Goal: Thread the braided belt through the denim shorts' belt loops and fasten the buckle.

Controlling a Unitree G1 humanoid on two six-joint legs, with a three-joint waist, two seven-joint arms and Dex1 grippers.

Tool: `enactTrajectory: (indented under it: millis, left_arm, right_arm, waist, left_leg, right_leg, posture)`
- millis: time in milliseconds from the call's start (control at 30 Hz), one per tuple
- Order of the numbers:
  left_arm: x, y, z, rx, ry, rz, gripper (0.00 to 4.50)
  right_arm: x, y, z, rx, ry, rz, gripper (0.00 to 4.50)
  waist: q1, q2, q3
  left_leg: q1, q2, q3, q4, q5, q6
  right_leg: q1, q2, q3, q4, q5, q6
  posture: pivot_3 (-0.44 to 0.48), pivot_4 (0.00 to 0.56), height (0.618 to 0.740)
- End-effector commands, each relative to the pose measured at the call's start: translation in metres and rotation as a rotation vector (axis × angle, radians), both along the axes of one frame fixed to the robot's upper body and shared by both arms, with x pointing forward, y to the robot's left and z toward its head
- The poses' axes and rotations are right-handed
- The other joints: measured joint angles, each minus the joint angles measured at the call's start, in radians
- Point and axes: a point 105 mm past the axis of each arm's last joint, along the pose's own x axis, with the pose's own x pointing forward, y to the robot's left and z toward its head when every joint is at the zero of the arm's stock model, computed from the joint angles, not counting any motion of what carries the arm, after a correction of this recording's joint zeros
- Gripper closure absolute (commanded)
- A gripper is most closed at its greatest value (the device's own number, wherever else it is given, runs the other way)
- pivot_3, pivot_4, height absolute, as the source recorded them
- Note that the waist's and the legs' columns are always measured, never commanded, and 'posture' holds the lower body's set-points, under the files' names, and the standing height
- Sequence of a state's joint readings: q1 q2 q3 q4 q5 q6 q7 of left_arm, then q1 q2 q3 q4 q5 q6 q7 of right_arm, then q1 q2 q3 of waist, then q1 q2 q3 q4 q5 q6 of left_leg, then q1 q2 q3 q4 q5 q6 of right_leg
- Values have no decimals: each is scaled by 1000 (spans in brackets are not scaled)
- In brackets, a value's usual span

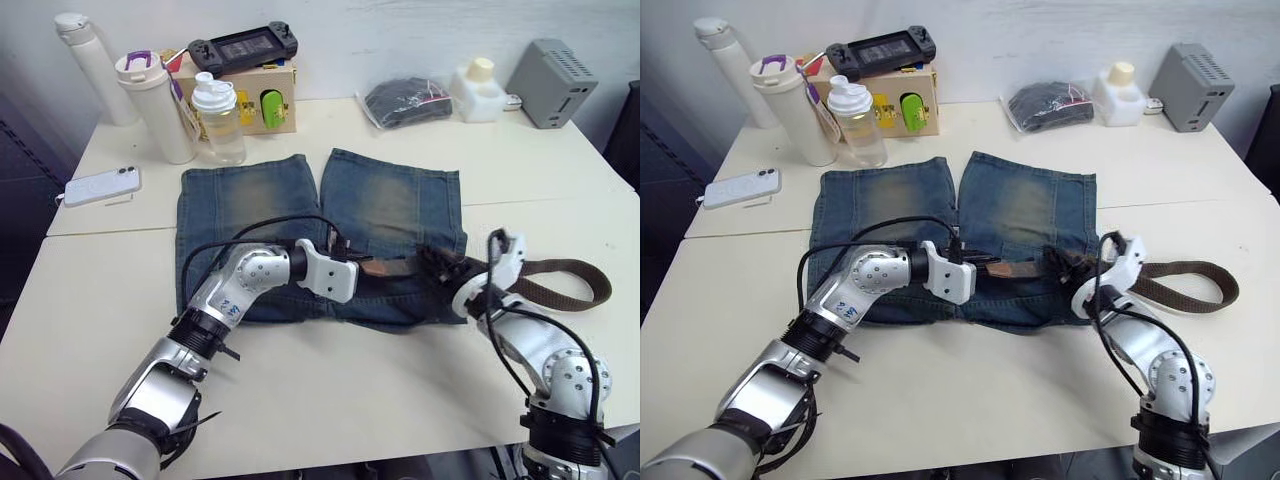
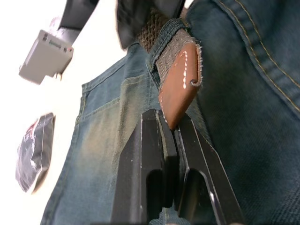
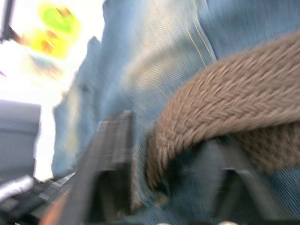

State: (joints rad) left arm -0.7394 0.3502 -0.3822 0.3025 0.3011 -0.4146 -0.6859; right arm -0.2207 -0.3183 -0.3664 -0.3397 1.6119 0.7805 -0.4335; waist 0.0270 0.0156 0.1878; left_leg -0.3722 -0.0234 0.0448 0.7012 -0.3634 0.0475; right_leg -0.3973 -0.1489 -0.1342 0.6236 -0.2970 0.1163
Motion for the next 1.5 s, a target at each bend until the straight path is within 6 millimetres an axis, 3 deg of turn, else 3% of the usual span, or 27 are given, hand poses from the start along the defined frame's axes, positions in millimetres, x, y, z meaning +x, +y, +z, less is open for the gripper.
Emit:
enactTrajectory:
  millis: [33,67,100,167,300,500,667,867,967,1067,1167,1333,1400,1500]
  left_arm:
    - [-8,-7,18,-69,60,-32,4500]
    - [-9,-8,19,-72,87,-37,4500]
    - [-11,-8,18,-60,123,-50,4500]
    - [-15,-7,18,-21,181,-73,4500]
    - [-14,-1,19,29,253,-80,4500]
    - [-7,14,21,61,256,-42,4500]
    - [-1,16,29,9,161,-14,4500]
    - [-3,24,36,-67,67,-17,4500]
    - [-9,51,28,-28,28,-23,4500]
    - [-16,70,19,17,16,-17,4500]
    - [-24,84,10,48,13,-6,4500]
    - [-34,82,9,12,1,-6,4500]
    - [-37,76,11,-17,-14,-13,4500]
    - [-37,69,14,-49,-37,-15,4500]
  right_arm:
    - [-19,-6,35,-3,-113,41,318]
    - [-22,-7,36,-22,-115,58,50]
    - [-30,-7,39,-88,-140,103,50]
    - [-50,4,43,-390,-231,258,50]
    - [-77,21,58,-663,-444,448,50]
    - [-99,30,7,-981,-410,704,50]
    - [-100,28,-20,-1206,-455,753,50]
    - [-80,6,-57,-1649,-541,720,50]
    - [-67,-7,-71,-1760,-489,670,50]
    - [-59,-13,-72,-1817,-487,624,50]
    - [-52,-19,-70,-1860,-479,573,853]
    - [-46,-36,-69,-1884,-404,523,3305]
    - [-44,-51,-65,-1908,-363,494,4264]
    - [-43,-71,-56,-1943,-328,464,4457]
  waist:
    - [-1,0,0]
    - [-1,0,0]
    - [-1,-1,0]
    - [0,2,2]
    - [-3,-2,4]
    - [2,-7,6]
    - [8,-8,7]
    - [21,-9,8]
    - [10,-10,7]
    - [2,-11,7]
    - [3,-13,6]
    - [20,-13,6]
    - [28,-13,6]
    - [38,-13,6]
  left_leg:
    - [0,0,0,0,0,0]
    - [0,0,0,0,0,0]
    - [0,0,0,0,0,0]
    - [-1,0,-1,0,0,0]
    - [-1,2,-1,0,0,0]
    - [0,1,-2,-1,0,0]
    - [0,-1,-2,0,0,1]
    - [1,-2,-2,1,1,0]
    - [2,-1,-2,1,1,-1]
    - [3,1,-3,1,1,-3]
    - [3,0,-3,2,1,-3]
    - [2,-2,-5,3,2,-2]
    - [2,-3,-5,3,2,-2]
    - [1,-4,-5,4,2,-1]
  right_leg:
    - [0,0,0,0,0,0]
    - [0,0,0,0,0,0]
    - [0,0,0,-1,0,0]
    - [0,0,-1,-1,0,0]
    - [1,1,-1,-3,1,-1]
    - [3,1,-2,-5,1,0]
    - [4,1,-3,-5,2,2]
    - [4,1,-2,-5,3,2]
    - [4,1,-2,-4,3,2]
    - [5,1,-2,-4,3,2]
    - [6,1,-2,-5,3,1]
    - [7,0,-2,-6,4,2]
    - [7,0,-2,-6,4,2]
    - [7,0,-2,-5,5,2]
  posture:
    - [0,150,690]
    - [0,150,690]
    - [0,150,690]
    - [0,150,690]
    - [0,150,690]
    - [0,150,690]
    - [0,150,690]
    - [0,150,690]
    - [0,150,690]
    - [0,150,690]
    - [0,150,690]
    - [0,150,690]
    - [0,150,690]
    - [0,150,690]
